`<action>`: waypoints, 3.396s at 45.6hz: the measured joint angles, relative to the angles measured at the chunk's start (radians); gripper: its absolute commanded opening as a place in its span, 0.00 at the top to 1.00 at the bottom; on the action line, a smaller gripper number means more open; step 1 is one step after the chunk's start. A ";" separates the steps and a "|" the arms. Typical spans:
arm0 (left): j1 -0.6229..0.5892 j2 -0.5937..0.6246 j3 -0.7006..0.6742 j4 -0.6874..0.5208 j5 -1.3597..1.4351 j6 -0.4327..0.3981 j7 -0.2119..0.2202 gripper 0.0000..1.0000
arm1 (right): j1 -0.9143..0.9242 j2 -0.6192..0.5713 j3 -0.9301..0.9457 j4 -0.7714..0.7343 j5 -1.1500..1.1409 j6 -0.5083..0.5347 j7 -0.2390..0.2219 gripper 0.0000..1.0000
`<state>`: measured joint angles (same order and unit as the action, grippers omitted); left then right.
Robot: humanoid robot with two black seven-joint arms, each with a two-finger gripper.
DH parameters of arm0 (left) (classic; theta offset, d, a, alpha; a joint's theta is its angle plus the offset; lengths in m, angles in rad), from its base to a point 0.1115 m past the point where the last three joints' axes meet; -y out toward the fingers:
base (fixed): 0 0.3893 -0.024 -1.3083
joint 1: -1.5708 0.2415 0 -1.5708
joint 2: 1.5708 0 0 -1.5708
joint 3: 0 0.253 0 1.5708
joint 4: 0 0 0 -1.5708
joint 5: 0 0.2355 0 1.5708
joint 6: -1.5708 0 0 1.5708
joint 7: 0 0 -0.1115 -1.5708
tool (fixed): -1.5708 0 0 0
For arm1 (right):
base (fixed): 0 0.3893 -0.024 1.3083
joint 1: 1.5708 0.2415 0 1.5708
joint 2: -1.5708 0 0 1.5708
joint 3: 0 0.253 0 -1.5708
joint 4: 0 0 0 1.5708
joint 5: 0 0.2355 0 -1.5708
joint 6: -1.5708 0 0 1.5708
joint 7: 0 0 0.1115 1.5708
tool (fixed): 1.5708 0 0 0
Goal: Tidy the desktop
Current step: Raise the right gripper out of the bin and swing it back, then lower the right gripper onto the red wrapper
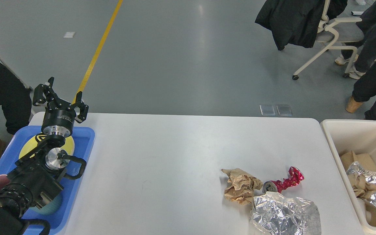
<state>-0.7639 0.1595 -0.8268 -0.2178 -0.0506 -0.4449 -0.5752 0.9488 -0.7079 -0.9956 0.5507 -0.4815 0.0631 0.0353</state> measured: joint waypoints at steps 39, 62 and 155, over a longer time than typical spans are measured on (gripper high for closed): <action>0.000 0.000 0.000 0.000 0.000 0.000 0.000 0.04 | 1.035 0.381 -0.195 0.252 0.000 0.886 -0.001 0.00; 0.000 0.000 0.000 0.000 0.000 0.000 0.000 0.04 | 1.147 0.524 -0.062 0.483 0.001 0.897 -0.002 0.00; 0.000 0.000 0.000 0.000 0.000 0.000 0.000 0.04 | 0.626 0.364 -0.095 0.533 0.480 0.542 -0.227 0.00</action>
<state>-0.7639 0.1595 -0.8268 -0.2178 -0.0506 -0.4449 -0.5752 1.5748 -0.3434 -1.0909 1.0834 -0.0018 0.6054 -0.1921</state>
